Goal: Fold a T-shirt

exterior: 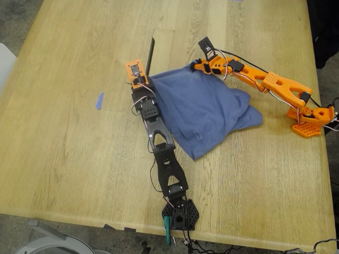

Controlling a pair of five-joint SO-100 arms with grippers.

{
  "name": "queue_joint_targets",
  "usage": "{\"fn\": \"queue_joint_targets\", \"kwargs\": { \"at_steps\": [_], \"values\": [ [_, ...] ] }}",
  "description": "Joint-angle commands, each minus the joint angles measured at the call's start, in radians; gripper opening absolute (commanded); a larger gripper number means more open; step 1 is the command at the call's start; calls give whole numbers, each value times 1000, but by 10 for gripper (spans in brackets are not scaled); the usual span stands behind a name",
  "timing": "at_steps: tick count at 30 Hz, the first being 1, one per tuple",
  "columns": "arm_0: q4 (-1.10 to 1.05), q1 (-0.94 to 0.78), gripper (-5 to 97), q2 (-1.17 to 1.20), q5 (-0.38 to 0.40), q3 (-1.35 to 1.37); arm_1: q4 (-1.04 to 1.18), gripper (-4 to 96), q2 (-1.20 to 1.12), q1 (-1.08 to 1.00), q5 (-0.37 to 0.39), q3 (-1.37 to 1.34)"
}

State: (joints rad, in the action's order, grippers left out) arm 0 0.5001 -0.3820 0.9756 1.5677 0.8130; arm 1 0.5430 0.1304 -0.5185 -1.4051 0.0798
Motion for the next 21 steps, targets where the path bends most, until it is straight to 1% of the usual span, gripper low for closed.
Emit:
{"fn": "queue_joint_targets", "kwargs": {
  "at_steps": [1, 5, 8, 15, 21],
  "values": [
    [38, 5, -1, 124, -8, -167, -5, 94, 115, -52, 2, 44],
    [123, 31, -1, 184, -6, -167, 21, 94, 192, -38, 3, 44],
    [195, 48, -1, 225, -5, -167, 87, 92, 252, -26, 0, 49],
    [342, 81, -1, 333, -5, -167, 268, 87, 397, 6, -9, 49],
    [517, 112, -1, 445, 2, -167, 497, 83, 543, 40, -9, 49]
  ]
}}
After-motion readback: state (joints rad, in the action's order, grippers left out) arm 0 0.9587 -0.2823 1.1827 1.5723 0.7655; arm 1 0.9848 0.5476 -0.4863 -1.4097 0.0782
